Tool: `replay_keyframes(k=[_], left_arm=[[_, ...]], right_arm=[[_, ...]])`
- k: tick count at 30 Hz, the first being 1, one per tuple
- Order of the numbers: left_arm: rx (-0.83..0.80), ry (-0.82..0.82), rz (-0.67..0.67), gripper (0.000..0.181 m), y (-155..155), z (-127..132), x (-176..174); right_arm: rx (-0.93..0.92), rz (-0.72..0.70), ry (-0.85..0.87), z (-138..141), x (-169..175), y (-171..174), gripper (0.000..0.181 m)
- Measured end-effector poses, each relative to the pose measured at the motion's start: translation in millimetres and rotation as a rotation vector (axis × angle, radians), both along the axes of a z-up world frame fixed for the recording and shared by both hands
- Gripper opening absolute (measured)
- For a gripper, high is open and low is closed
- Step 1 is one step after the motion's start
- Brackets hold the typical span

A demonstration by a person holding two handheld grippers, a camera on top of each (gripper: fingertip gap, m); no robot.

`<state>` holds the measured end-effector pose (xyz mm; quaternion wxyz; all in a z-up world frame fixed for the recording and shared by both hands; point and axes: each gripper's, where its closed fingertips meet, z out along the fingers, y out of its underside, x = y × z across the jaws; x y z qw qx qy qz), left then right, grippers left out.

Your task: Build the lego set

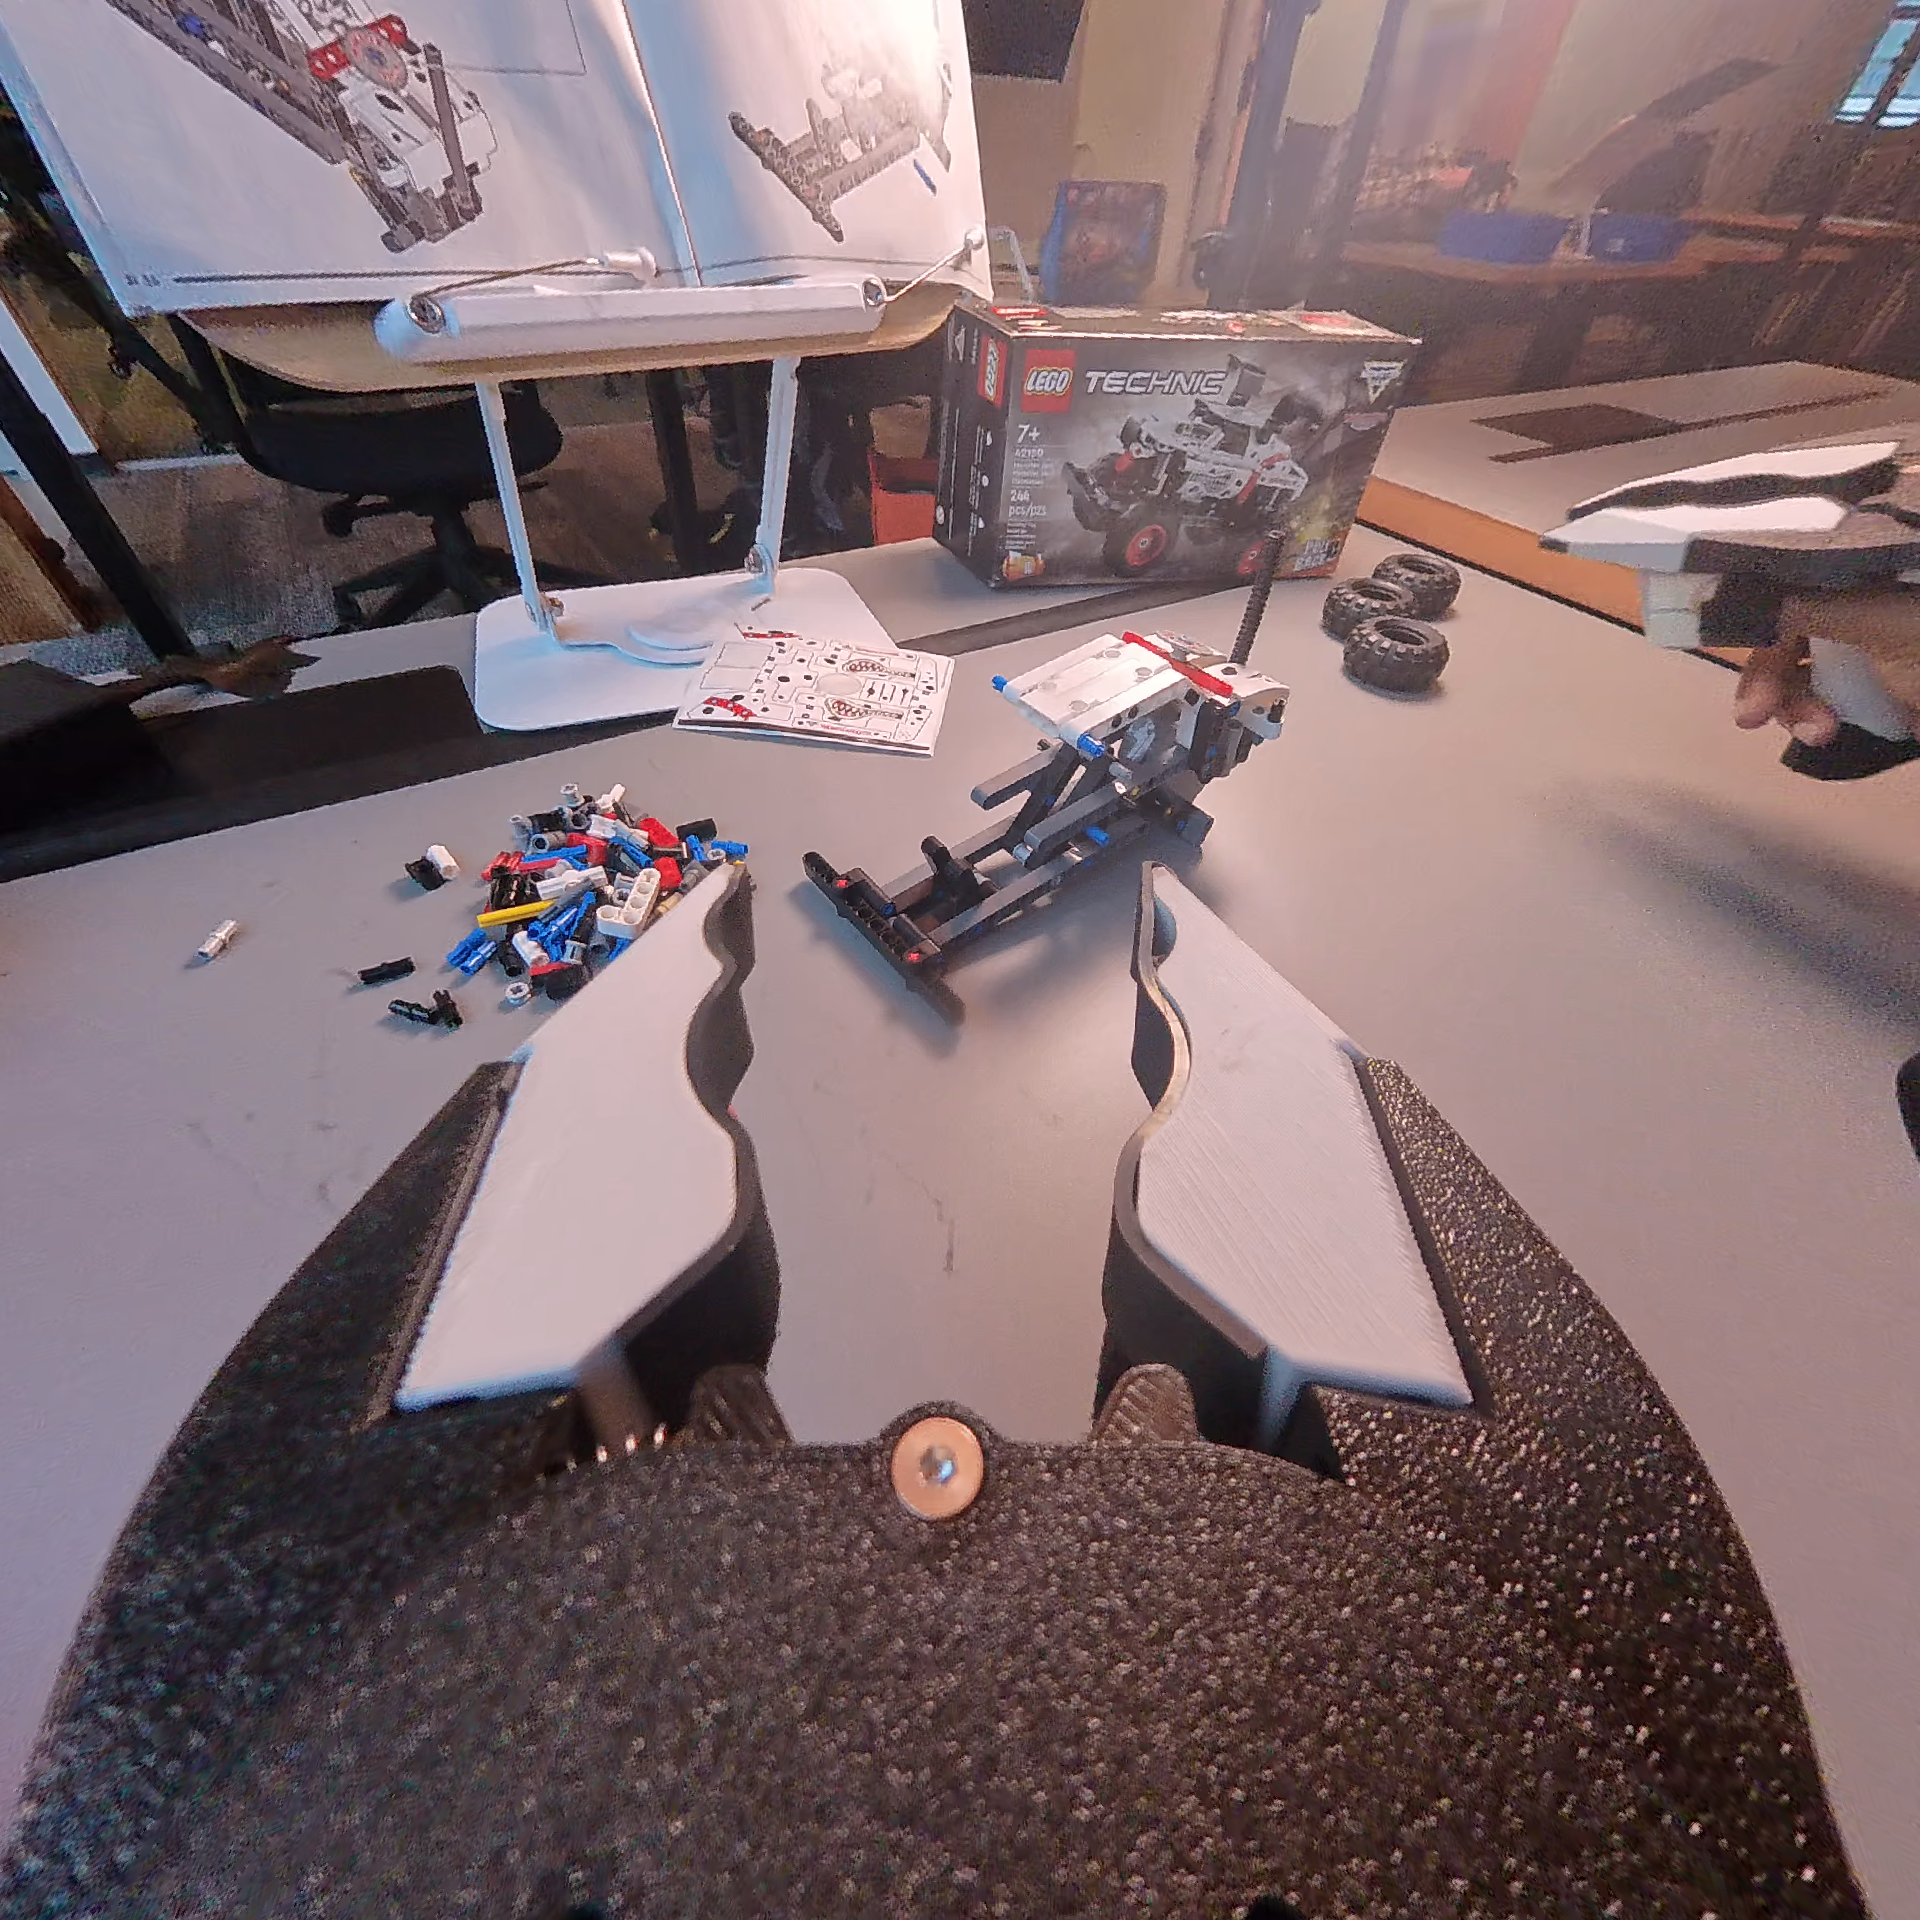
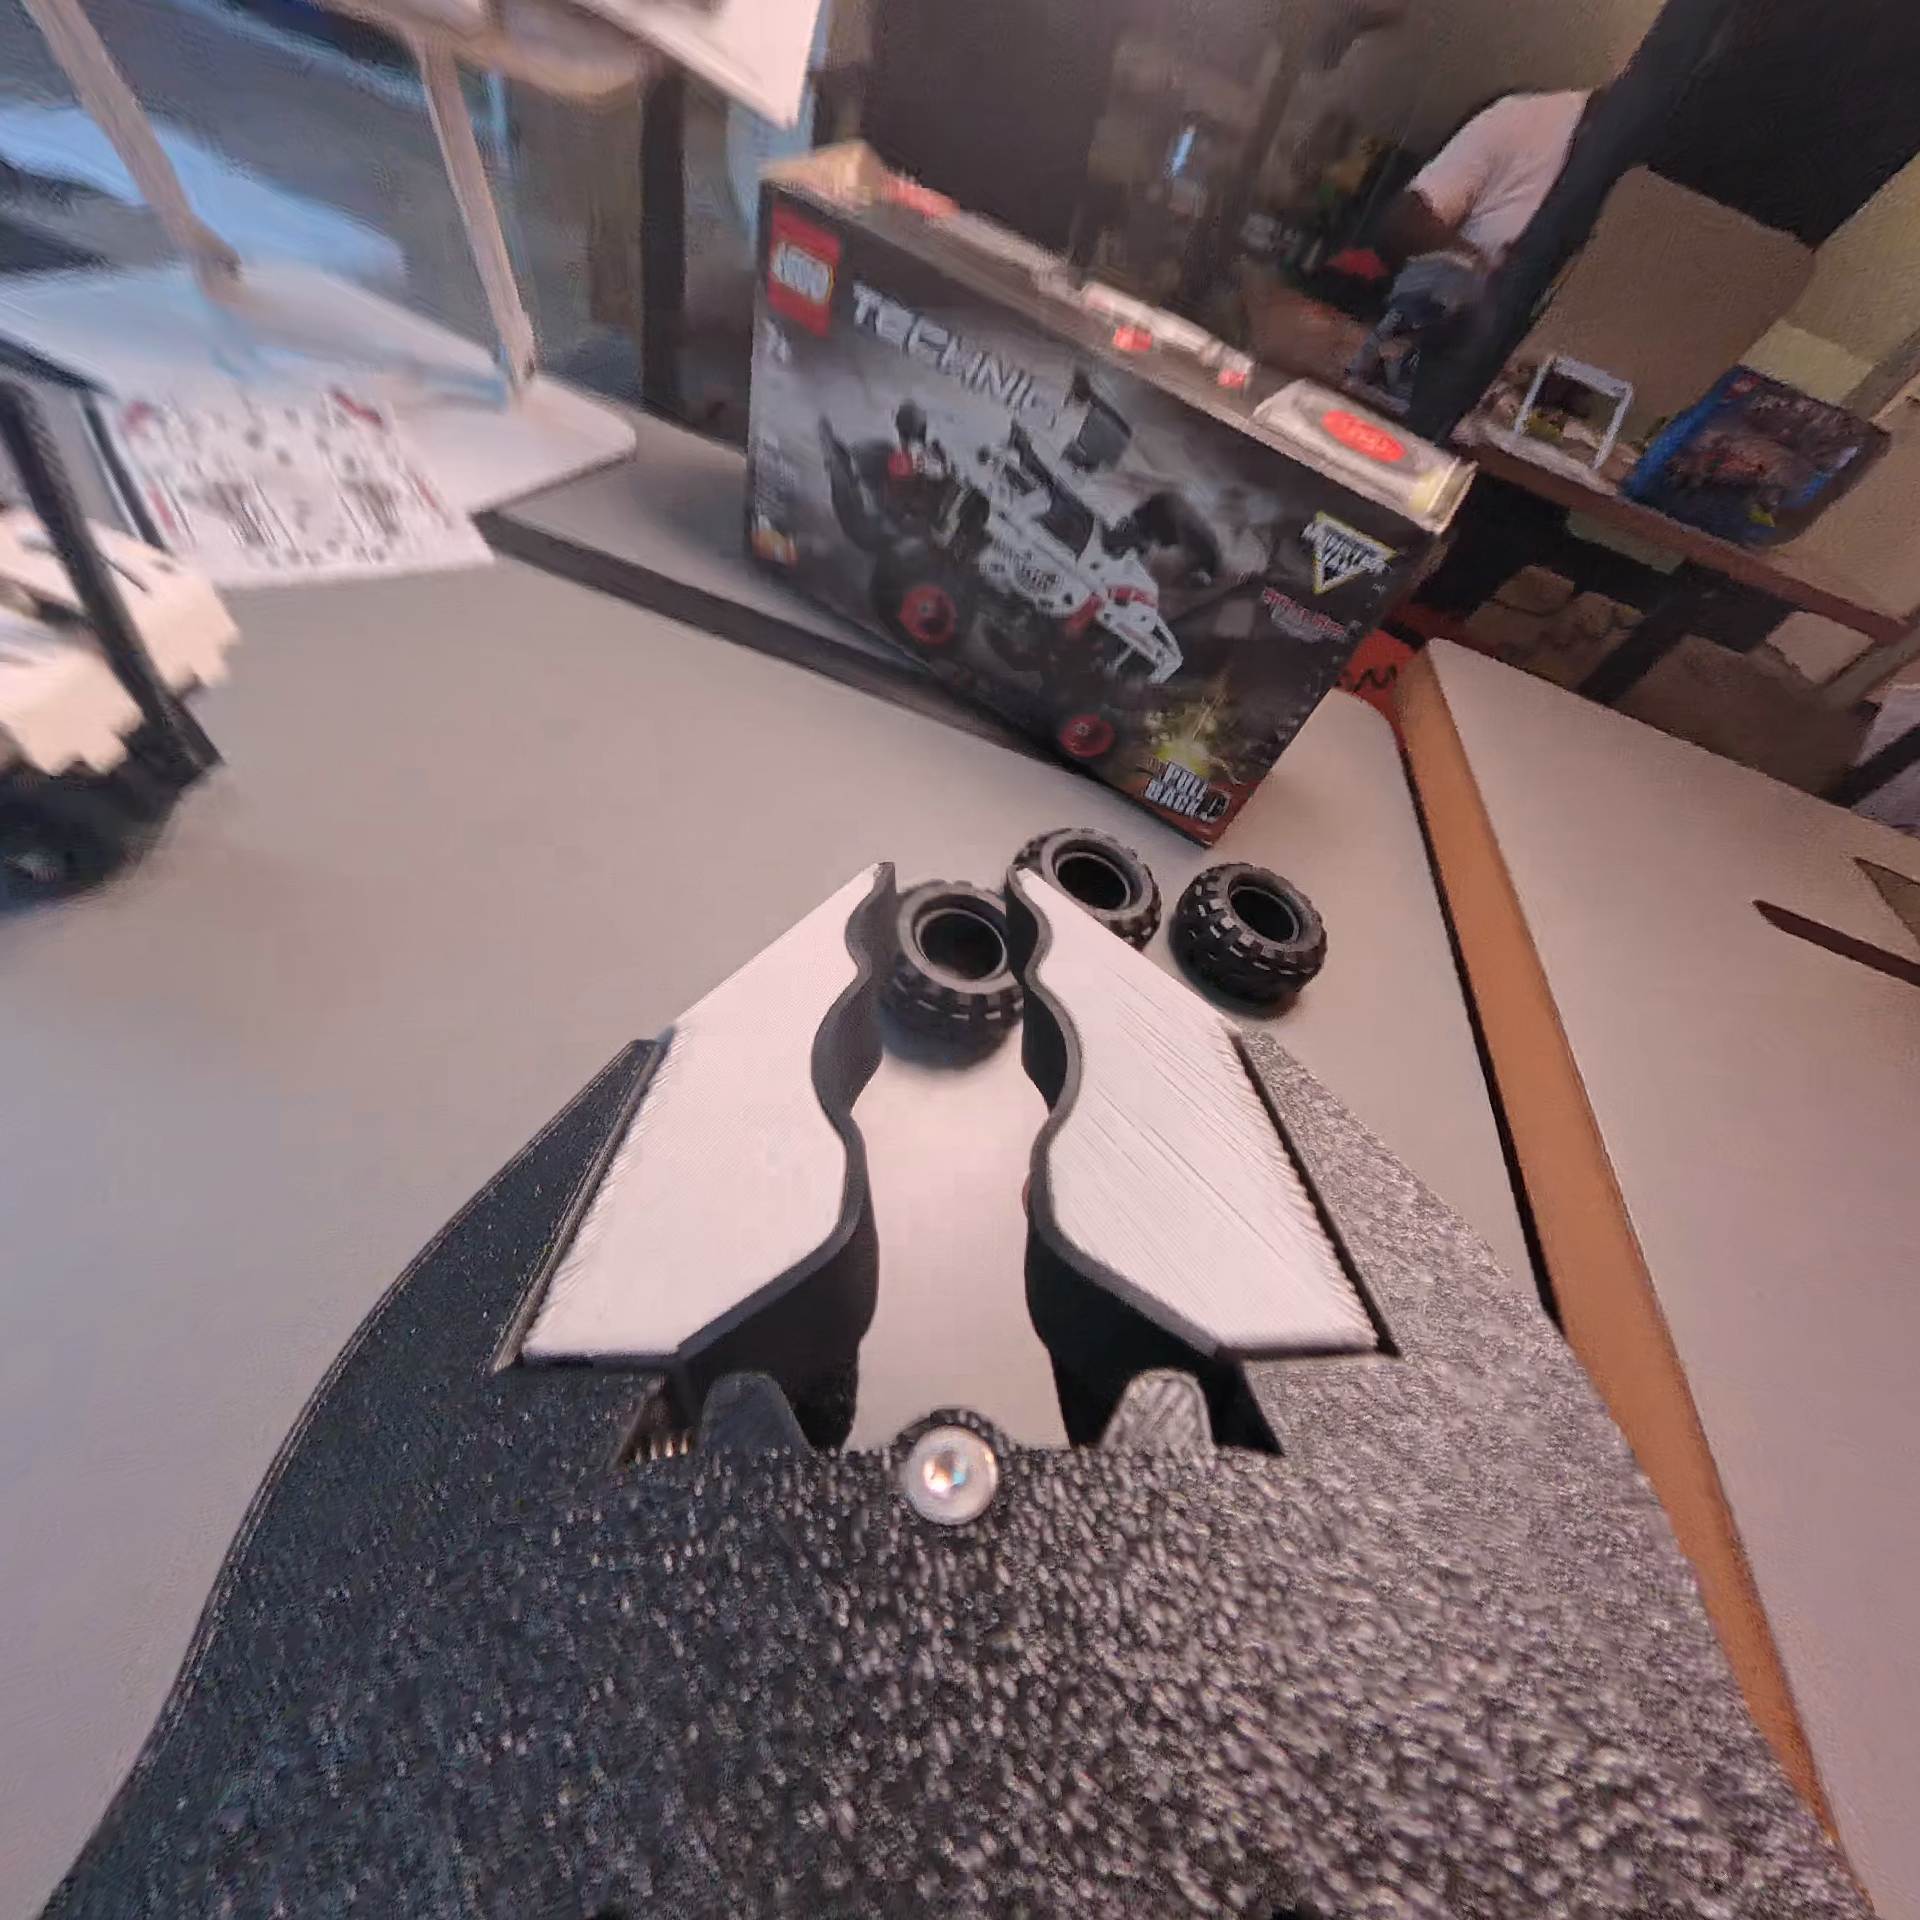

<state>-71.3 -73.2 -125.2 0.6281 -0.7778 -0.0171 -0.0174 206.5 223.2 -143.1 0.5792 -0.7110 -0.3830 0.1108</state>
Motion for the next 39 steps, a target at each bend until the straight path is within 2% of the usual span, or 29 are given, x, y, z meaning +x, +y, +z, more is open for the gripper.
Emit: replay_keyframes(k=[3, 5, 7, 8, 9, 14, 17, 18, 21, 23, 26, 28, 31, 34, 35, 37, 39], left_arm=[[-0.004, 0.002, -0.009, 0.072, 0, -2, 2], [-0.006, 0.005, -0.015, 0.071, 0, -2, 4], [-0.005, 0.014, -0.017, 0.068, 0, -3, 4], [-0.006, 0.016, -0.016, 0.066, 0, -3, 4], [-0.011, 0.015, -0.015, 0.064, 1, -5, 4], [-0.05, -0.002, -0.016, 0.06, 5, -19, 0], [-0.071, 0.009, -0.019, 0.059, 8, -26, 1], [-0.076, 0.011, -0.024, 0.059, 9, -28, 2], [-0.086, 0.022, -0.037, 0.059, 10, -32, 5], [-0.087, 0.022, -0.043, 0.059, 11, -33, 6], [-0.081, 0.011, -0.055, 0.058, 11, -32, 9], [-0.083, 0.009, -0.064, 0.058, 12, -33, 10], [-0.09, 0.009, -0.076, 0.058, 12, -35, 13], [-0.097, 0.023, -0.085, 0.057, 14, -38, 15], [-0.102, 0.027, -0.085, 0.057, 14, -40, 15], [-0.107, 0.027, -0.086, 0.057, 14, -42, 15], [-0.105, 0.03, -0.089, 0.056, 14, -42, 15]], right_arm=[[-0.147, 0.151, -0.201, -42, -9, 20, 0.037], [-0.2, 0.19, -0.344, -64, -13, 28, 0.046], [-0.276, 0.208, -0.448, -87, -18, 35, 0.043], [-0.287, 0.21, -0.475, -94, -22, 40, 0.03], [-0.286, 0.234, -0.496, -97, -29, 42, 0.018], [-0.261, 0.366, -0.424, -74, -97, 21, 0.017], [-0.301, 0.355, -0.513, -98, -114, 21, 0.018], [-0.289, 0.348, -0.472, -95, -119, 24, 0.018], [-0.34, 0.328, -0.394, -86, -118, 27, 0.021], [-0.362, 0.328, -0.311, -68, -110, 29, 0.038], [-0.401, 0.299, -0.23, -48, -81, 42, 0.051], [-0.37, 0.229, -0.27, -47, -53, 64, 0.048], [-0.373, 0.156, -0.375, -63, -20, 90, 0.043], [-0.397, 0.154, -0.45, -83, -17, 98, 0.044], [-0.394, 0.145, -0.5, -89, -15, 101, 0.04], [-0.417, 0.157, -0.543, -98, -18, 101, 0.018], [-0.437, 0.214, -0.538, -96, -31, 90, 0.017]])
